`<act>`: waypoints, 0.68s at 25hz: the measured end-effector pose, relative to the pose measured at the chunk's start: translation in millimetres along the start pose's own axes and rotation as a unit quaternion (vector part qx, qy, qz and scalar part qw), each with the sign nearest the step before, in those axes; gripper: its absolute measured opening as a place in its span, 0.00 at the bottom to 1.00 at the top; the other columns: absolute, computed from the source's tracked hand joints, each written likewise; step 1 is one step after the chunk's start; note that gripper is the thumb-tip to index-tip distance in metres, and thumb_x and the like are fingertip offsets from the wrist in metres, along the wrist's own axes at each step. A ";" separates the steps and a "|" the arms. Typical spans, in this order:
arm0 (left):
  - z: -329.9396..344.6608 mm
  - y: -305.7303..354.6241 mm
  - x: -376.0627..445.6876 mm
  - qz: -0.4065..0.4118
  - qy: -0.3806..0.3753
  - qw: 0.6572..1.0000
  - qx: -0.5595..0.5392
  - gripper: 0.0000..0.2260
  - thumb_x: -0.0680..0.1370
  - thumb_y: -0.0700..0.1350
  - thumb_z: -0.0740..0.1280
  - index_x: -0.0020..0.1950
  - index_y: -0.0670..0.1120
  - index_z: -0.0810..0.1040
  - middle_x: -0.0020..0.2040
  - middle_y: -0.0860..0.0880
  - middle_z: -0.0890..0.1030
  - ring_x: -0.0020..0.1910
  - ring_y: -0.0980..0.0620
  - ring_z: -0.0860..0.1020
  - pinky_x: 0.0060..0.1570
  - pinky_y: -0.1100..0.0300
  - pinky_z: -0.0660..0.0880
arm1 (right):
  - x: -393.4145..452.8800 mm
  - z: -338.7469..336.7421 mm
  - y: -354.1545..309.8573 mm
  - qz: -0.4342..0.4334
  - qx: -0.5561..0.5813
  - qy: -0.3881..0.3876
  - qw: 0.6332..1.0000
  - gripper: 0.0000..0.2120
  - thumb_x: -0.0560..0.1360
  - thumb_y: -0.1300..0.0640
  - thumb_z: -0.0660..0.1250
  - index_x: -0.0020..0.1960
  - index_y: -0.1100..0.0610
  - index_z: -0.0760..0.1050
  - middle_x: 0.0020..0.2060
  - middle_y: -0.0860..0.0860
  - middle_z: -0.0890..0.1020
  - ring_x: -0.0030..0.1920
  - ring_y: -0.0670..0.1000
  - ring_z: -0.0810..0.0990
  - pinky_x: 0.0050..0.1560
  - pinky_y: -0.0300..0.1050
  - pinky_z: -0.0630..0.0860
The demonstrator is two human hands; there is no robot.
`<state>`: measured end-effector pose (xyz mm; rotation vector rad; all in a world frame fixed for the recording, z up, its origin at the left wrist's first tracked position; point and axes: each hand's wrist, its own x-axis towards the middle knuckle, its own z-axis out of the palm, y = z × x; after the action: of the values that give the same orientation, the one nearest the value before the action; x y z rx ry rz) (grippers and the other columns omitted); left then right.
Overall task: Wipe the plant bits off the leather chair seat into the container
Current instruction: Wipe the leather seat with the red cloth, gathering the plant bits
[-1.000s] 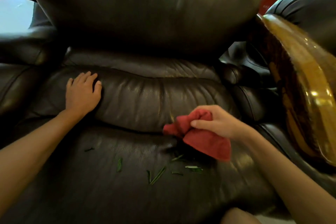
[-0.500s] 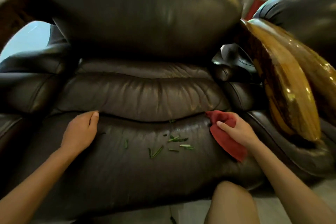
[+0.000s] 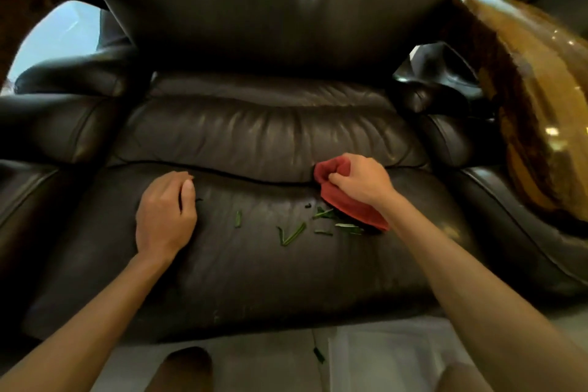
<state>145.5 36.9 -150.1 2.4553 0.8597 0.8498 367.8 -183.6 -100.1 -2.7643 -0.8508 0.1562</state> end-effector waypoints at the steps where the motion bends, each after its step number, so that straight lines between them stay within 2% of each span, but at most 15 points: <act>1: 0.9 -1.7 0.6 0.007 0.002 1.000 0.003 0.16 0.79 0.44 0.55 0.56 0.38 0.78 0.56 0.39 0.81 0.58 0.42 0.77 0.60 0.49 0.71 | -1.1 1.1 -1.3 -0.002 0.012 -0.003 1.000 0.14 0.70 0.46 0.64 0.53 0.49 0.79 0.51 0.54 0.84 0.54 0.59 0.80 0.51 0.50 0.75; 6: 7.5 -9.6 1.4 -0.003 0.020 1.000 0.003 0.17 0.79 0.45 0.53 0.56 0.40 0.79 0.56 0.41 0.81 0.59 0.44 0.77 0.61 0.52 0.69 | -4.1 9.9 -23.7 -0.091 0.103 -0.042 0.990 0.10 0.67 0.52 0.68 0.48 0.49 0.81 0.46 0.51 0.86 0.49 0.54 0.82 0.51 0.51 0.77; 8: 7.1 -7.6 0.1 -0.005 0.018 1.000 0.000 0.17 0.79 0.45 0.53 0.56 0.40 0.79 0.57 0.41 0.81 0.60 0.45 0.76 0.62 0.54 0.68 | -6.0 -1.1 -18.8 -0.113 0.181 -0.084 0.973 0.07 0.68 0.58 0.69 0.46 0.50 0.81 0.43 0.48 0.86 0.46 0.47 0.82 0.51 0.48 0.78; 10: 7.4 -8.3 2.2 -0.019 0.015 1.000 -0.001 0.18 0.80 0.45 0.52 0.57 0.40 0.79 0.58 0.42 0.81 0.61 0.46 0.76 0.63 0.54 0.67 | -8.8 -16.7 -10.2 -0.130 0.261 -0.106 0.951 0.10 0.70 0.64 0.69 0.45 0.50 0.81 0.42 0.45 0.86 0.44 0.41 0.83 0.50 0.41 0.79; 12: 4.5 -7.4 2.3 -0.032 0.000 0.999 0.001 0.19 0.80 0.45 0.51 0.58 0.40 0.79 0.59 0.42 0.80 0.63 0.46 0.75 0.64 0.54 0.67 | -14.7 -37.4 -0.4 -0.124 0.299 -0.070 0.944 0.12 0.70 0.67 0.67 0.44 0.50 0.81 0.40 0.40 0.86 0.43 0.37 0.82 0.48 0.34 0.77; 14: 1.0 -6.8 -0.1 -0.038 -0.007 0.999 0.005 0.19 0.80 0.45 0.51 0.58 0.40 0.78 0.60 0.41 0.80 0.63 0.45 0.75 0.64 0.52 0.67 | -18.0 -57.5 12.9 -0.096 0.311 -0.012 0.945 0.17 0.71 0.69 0.67 0.41 0.46 0.79 0.34 0.33 0.83 0.39 0.32 0.80 0.42 0.26 0.73; 15: 1.9 -7.6 0.4 -0.041 -0.003 0.999 0.006 0.19 0.80 0.45 0.51 0.58 0.40 0.78 0.60 0.41 0.80 0.63 0.45 0.75 0.64 0.51 0.67 | -18.2 -62.7 22.6 -0.076 0.305 0.019 0.949 0.17 0.71 0.68 0.66 0.40 0.44 0.78 0.33 0.35 0.83 0.38 0.31 0.80 0.41 0.26 0.73; 17: 2.5 -8.6 0.2 -0.041 0.004 0.999 0.003 0.19 0.80 0.45 0.51 0.57 0.40 0.79 0.58 0.41 0.81 0.62 0.45 0.75 0.64 0.51 0.68 | -25.1 -58.2 39.4 -0.008 0.248 0.081 0.965 0.14 0.71 0.64 0.68 0.39 0.43 0.77 0.37 0.40 0.82 0.40 0.37 0.81 0.44 0.36 0.75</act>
<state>143.7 42.8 -156.5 2.4048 0.9601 0.8295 378.4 -241.0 -53.6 -2.2661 -0.6808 0.1183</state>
